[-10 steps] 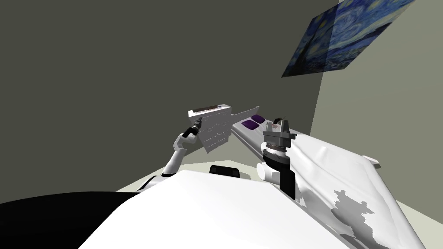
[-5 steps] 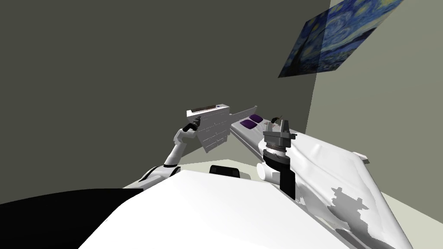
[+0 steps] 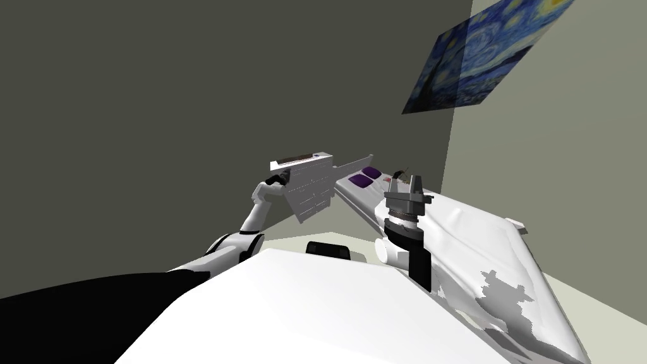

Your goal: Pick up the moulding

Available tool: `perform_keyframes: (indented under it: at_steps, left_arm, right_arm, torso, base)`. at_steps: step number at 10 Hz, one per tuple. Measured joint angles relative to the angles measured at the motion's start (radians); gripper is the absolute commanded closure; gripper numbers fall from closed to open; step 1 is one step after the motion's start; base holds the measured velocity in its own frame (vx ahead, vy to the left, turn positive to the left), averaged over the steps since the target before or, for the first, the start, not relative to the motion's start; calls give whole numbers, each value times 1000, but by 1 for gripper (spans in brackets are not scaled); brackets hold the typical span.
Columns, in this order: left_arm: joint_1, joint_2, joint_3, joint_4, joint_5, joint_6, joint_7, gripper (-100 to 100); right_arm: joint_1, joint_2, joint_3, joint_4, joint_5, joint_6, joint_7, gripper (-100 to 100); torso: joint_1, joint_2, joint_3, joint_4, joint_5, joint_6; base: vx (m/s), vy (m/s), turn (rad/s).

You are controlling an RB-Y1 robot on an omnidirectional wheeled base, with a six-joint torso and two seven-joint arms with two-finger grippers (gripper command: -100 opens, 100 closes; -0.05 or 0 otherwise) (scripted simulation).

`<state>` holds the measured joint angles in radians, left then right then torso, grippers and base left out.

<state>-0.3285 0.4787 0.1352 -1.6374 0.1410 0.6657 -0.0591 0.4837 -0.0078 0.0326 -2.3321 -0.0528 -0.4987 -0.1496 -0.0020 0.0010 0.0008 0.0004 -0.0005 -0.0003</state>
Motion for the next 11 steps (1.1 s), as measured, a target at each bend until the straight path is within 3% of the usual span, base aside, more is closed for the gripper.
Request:
perform_keyframes:
  at_steps: [11]
  left_arm:
    - [-283,113,64,260,42,282,39,-100]
  right_arm:
    - [0,0,0,0,0,0,0,0]
  torso:
    - [1,-2,-1,-1,0,-1]
  base:
    - [-1,-36,-35]
